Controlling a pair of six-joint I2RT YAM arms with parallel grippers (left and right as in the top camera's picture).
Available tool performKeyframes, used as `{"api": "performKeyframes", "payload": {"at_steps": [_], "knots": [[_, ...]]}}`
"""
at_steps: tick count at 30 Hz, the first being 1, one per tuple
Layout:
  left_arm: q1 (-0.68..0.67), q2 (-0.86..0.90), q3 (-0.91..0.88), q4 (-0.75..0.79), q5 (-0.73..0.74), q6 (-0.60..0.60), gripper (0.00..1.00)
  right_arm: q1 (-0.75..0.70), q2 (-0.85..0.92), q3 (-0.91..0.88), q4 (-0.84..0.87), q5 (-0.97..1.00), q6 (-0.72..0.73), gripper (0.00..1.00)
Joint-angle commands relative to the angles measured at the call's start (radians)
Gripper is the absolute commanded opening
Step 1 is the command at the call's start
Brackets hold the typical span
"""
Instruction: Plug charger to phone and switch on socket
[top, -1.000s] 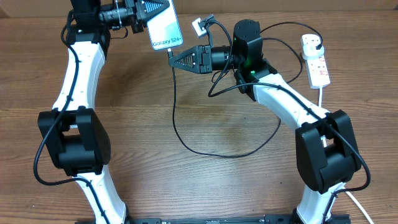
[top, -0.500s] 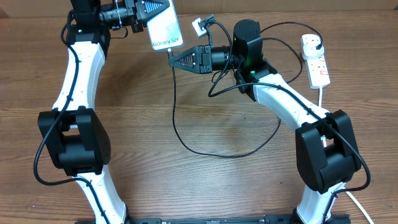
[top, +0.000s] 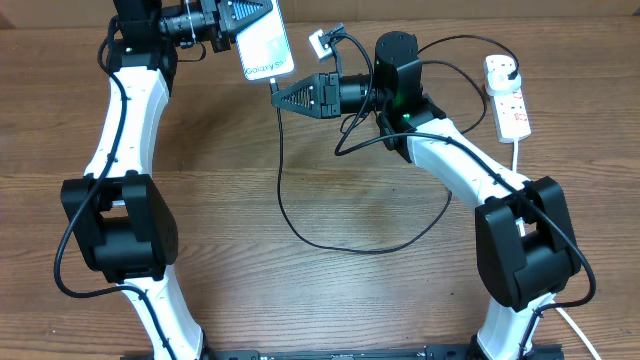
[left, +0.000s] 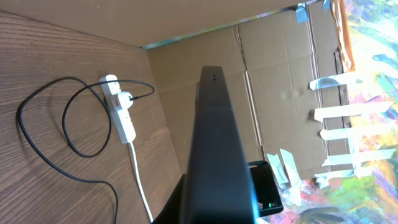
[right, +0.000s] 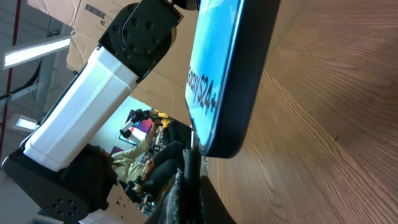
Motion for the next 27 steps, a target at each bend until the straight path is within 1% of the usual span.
{"api": "performKeyframes", "payload": {"at_steps": [1,27], "knots": [[-0.014,-0.014,0.015,0.009,0.026,0.004,0.05,-0.006,0.0,0.009,0.004,0.01,-0.002,0.04],[-0.019,-0.014,0.015,0.009,0.035,0.004,0.05,-0.028,0.0,0.009,0.004,0.017,-0.002,0.04]]}}
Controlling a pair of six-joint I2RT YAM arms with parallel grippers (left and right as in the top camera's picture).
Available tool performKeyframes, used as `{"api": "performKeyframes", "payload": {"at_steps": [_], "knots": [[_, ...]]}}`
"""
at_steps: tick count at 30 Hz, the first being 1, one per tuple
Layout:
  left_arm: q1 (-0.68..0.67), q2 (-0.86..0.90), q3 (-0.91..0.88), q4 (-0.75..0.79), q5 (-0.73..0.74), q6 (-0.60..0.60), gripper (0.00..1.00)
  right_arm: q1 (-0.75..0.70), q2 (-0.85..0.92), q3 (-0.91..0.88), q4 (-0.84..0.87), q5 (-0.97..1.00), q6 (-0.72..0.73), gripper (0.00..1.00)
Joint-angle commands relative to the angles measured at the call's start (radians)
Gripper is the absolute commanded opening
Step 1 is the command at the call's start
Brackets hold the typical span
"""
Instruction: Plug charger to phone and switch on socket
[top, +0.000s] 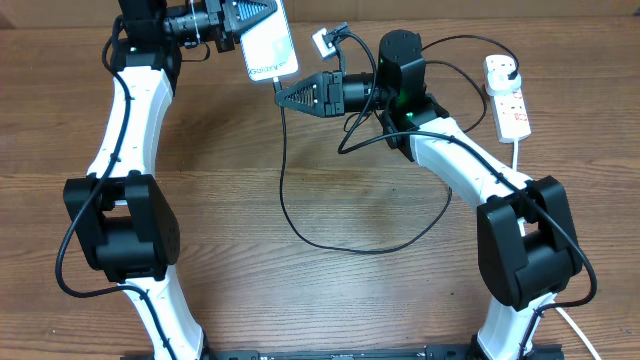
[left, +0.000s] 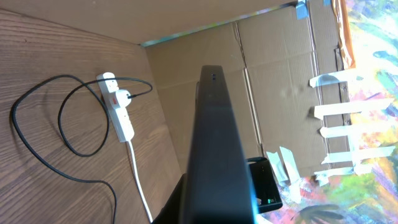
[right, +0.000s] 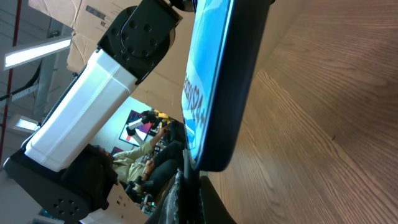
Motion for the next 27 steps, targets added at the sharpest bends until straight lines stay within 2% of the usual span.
{"api": "performKeyframes", "payload": {"at_steps": [1,16,27], "knots": [[-0.005,-0.014,0.015,0.008,0.036,0.004,0.04,-0.014,0.0,0.009,0.005,0.024,-0.001,0.04],[-0.007,-0.014,0.015,0.008,0.069,0.011,0.04,-0.014,0.0,0.009,0.009,0.048,0.003,0.04],[-0.007,-0.014,0.015,0.008,0.121,0.084,0.04,-0.014,0.0,0.009,0.024,0.061,0.026,0.04]]}}
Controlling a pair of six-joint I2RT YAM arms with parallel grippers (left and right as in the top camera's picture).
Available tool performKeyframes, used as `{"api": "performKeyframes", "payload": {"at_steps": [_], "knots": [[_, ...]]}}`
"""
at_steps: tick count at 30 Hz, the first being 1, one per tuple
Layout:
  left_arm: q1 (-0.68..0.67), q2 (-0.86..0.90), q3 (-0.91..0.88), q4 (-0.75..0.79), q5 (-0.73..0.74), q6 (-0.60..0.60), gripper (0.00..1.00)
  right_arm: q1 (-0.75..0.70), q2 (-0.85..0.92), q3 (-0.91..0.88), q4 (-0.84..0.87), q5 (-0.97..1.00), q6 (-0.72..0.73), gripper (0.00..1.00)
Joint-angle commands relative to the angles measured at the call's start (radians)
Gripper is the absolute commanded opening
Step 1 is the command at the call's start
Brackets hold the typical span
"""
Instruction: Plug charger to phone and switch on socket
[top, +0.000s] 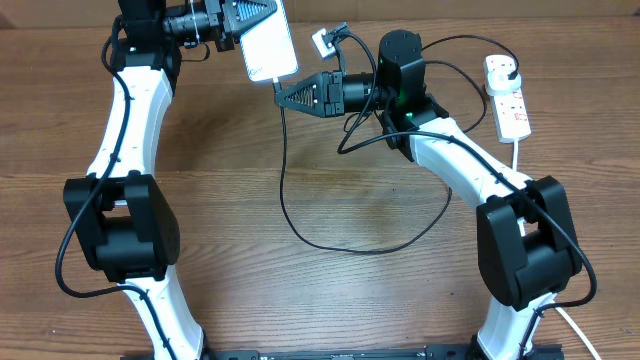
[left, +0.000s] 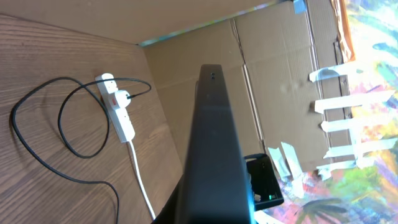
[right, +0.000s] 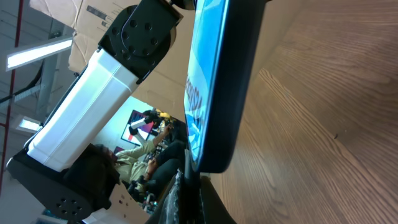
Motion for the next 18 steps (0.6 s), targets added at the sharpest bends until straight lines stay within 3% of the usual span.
{"api": "performKeyframes", "payload": {"at_steps": [1,18], "knots": [[-0.007,-0.014,0.015,0.003,0.105,0.055,0.04,-0.015,0.0,0.01,0.016,0.064,0.009,0.04],[-0.021,-0.015,0.015,0.005,0.108,0.001,0.04,-0.014,0.009,0.01,-0.015,0.113,0.008,0.04]]}}
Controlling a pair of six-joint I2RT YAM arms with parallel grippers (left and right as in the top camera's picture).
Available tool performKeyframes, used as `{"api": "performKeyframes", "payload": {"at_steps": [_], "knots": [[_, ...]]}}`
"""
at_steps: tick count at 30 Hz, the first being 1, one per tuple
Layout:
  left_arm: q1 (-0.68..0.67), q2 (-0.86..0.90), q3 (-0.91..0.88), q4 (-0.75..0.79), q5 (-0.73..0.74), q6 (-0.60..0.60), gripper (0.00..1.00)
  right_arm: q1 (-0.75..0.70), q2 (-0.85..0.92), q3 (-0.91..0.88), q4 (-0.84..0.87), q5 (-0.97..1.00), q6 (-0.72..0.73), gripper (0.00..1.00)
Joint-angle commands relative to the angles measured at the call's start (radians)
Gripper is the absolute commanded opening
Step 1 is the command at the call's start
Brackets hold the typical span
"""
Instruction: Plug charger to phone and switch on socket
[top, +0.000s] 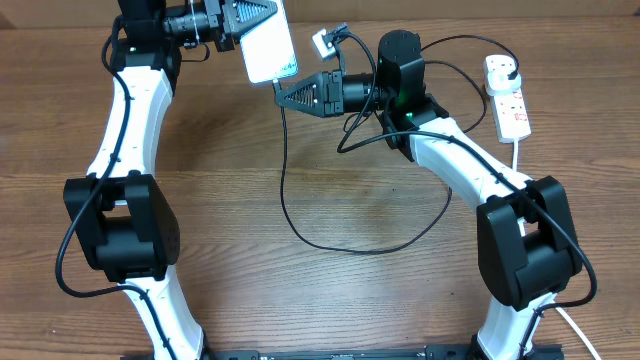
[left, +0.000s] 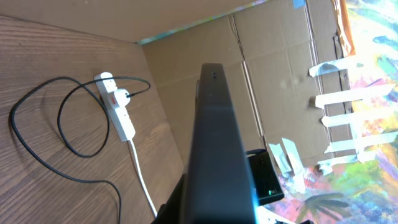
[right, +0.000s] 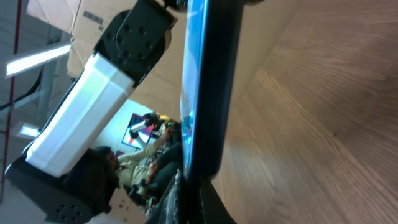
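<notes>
The phone (top: 270, 45), its screen lit white, is held up at the table's far edge with my left gripper (top: 243, 20) shut on its upper part. In the left wrist view the phone (left: 216, 137) shows edge-on as a dark bar. My right gripper (top: 281, 93) is shut on the plug end of the black charger cable (top: 283, 190), right at the phone's lower edge. In the right wrist view that phone edge (right: 202, 93) meets my fingertips (right: 186, 196); the connector itself is hidden. The white socket strip (top: 506, 96) lies far right, with a plug in it.
The cable runs in a wide loop (top: 400, 240) across the middle of the wooden table (top: 300, 300) to the strip, whose red switch (left: 115, 99) shows in the left wrist view. Cardboard walls (left: 186, 68) stand behind the table.
The phone has turned a little, showing more edge-on in the right wrist view, and its lower edge now sits down on the right gripper's tips. Both grips are unchanged.
From the oldest moment the left gripper held the phone up and the right gripper held the cable end just below it. Over the moments the phone shifted slightly right and turned, and the gap between its lower edge and the right fingertips closed.
</notes>
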Motion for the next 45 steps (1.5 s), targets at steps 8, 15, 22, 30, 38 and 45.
{"api": "performKeyframes", "payload": {"at_steps": [8,15,22,30,38,45], "knots": [[-0.027,-0.014,0.015,0.003,0.107,-0.012,0.04,-0.014,0.009,0.01,0.004,0.118,0.0,0.04],[-0.064,-0.015,0.015,0.0,0.116,-0.011,0.04,-0.014,0.009,0.01,0.016,0.143,0.015,0.04],[-0.077,-0.015,0.015,0.0,0.113,-0.011,0.04,-0.014,0.009,0.01,0.038,0.143,0.027,0.04],[-0.04,-0.015,0.015,0.0,0.101,0.018,0.04,-0.015,0.009,0.01,0.014,0.14,-0.013,0.13],[0.013,-0.014,0.015,-0.003,0.105,0.083,0.04,-0.045,0.009,0.01,-0.034,0.133,-0.035,0.41],[0.042,-0.007,0.015,-0.134,0.105,0.29,0.04,-0.094,0.009,0.01,-0.05,0.09,-0.088,0.6]]}}
